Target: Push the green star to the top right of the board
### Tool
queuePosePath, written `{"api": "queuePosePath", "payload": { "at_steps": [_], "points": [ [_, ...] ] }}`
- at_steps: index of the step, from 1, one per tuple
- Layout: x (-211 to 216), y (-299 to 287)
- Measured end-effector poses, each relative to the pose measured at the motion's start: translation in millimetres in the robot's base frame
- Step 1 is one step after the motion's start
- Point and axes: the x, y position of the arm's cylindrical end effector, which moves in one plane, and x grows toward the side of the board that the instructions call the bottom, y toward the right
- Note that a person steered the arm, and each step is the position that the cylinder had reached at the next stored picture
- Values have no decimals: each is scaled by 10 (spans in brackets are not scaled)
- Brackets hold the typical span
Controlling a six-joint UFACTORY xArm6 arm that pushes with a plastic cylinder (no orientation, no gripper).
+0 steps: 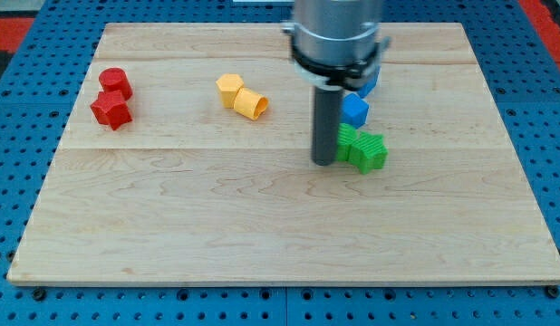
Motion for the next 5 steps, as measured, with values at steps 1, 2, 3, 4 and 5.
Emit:
{"api": "queuePosePath", "payload": {
  "at_steps": [1,2,3,4,5],
  "points": [
    [0,300],
    [162,605],
    [188,907],
    [-215,1022],
    [-651,1022]
  ]
}}
